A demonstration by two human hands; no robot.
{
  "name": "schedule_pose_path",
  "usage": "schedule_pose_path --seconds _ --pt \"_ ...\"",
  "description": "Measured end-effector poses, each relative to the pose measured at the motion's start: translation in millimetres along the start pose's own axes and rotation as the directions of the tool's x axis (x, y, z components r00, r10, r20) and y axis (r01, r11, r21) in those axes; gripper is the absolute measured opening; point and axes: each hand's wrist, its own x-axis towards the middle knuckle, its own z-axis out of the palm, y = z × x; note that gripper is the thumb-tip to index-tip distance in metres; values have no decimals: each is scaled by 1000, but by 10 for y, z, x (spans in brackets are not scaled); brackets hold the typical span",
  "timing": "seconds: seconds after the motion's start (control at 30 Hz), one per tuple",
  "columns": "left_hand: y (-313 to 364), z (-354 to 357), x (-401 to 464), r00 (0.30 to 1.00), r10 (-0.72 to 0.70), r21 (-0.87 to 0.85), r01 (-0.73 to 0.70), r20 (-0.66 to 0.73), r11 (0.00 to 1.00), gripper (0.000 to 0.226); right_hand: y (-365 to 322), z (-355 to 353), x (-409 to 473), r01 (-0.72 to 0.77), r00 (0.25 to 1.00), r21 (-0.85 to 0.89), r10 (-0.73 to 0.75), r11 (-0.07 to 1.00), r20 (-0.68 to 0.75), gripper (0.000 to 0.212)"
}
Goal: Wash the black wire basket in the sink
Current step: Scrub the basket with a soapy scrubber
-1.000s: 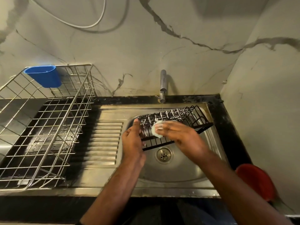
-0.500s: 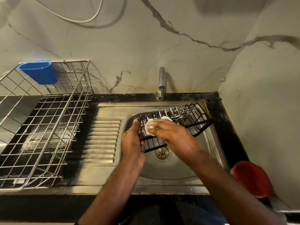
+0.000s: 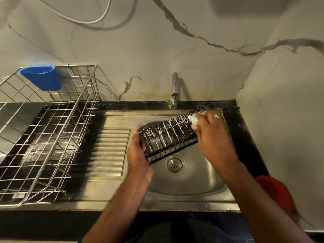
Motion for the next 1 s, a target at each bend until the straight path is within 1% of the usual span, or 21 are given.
schedule_pose_path --seconds 0.03,0.1,0.2,0.27,0.33,0.4,0.43,0.47,0.53,0.6,0.63,0.67,0.73,0.77,0.8,0.83,0.87,0.9,0.93,0.97,1.0 --pt "-19 -15 14 999 25 -2 -25 23 1000 37 4 20 -5 -16 1000 -24 16 1000 8 44" --pt "-36 -20 7 997 67 0 -67 46 998 44 47 29 -2 -52 998 -1 52 999 34 38" --pt "-58 -26 -4 994 90 42 -92 55 995 51 34 2 -23 -108 992 137 97 985 84 30" --pt "-107 -12 8 993 85 45 -88 80 995 58 -110 0 -54 -31 993 178 10 984 117 30" --pt "-148 35 -1 991 84 37 -88 104 995 61 -346 27 -127 84 976 250 -129 965 172 28" --pt "-184 76 30 990 88 12 -90 113 996 56 -460 143 -187 238 941 254 -287 938 177 35" --pt "-185 78 40 990 84 -14 -83 116 996 53 -442 191 -196 294 929 223 -333 929 164 38" --pt "-164 84 27 990 73 -47 -68 117 997 53 -376 201 -162 271 937 244 -313 931 154 35" --pt "-168 40 102 993 63 -78 -56 97 995 68 -213 107 -60 192 967 286 -230 939 107 25" --pt "-156 -6 134 993 87 -30 -85 74 996 68 50 11 93 152 988 165 -155 974 3 20" --pt "-160 -28 168 993 90 -15 -90 73 996 59 194 -19 153 66 998 171 -67 983 -4 21" --pt "-146 -45 199 993 94 -20 -93 75 995 49 323 -21 196 -36 999 196 31 980 30 26" --pt "-85 -56 210 996 83 -61 -80 44 995 38 530 8 213 -118 993 135 116 984 22 43" --pt "-49 -76 222 996 91 -83 -89 16 993 36 598 28 200 -143 990 118 141 983 26 45" --pt "-24 -85 249 995 101 -120 -99 5 988 44 632 45 185 -192 981 142 191 971 23 43" --pt "1 -95 256 995 98 -127 -99 -11 987 56 644 59 176 -240 970 196 240 951 25 41" --pt "24 -105 245 995 98 -119 -102 -32 988 59 643 82 164 -299 954 282 294 912 62 41" --pt "44 -127 270 995 91 -109 -95 -45 989 52 628 90 147 -350 936 392 334 851 113 43" --pt "51 -159 314 997 63 -98 -66 -32 993 38 632 94 133 -404 914 502 363 765 182 46" --pt "71 -171 326 999 39 -101 -41 -14 994 34 646 91 123 -433 900 575 367 694 234 50" --pt "99 -179 333 1000 17 -102 -18 -11 995 41 659 62 113 -436 900 606 344 666 269 52"
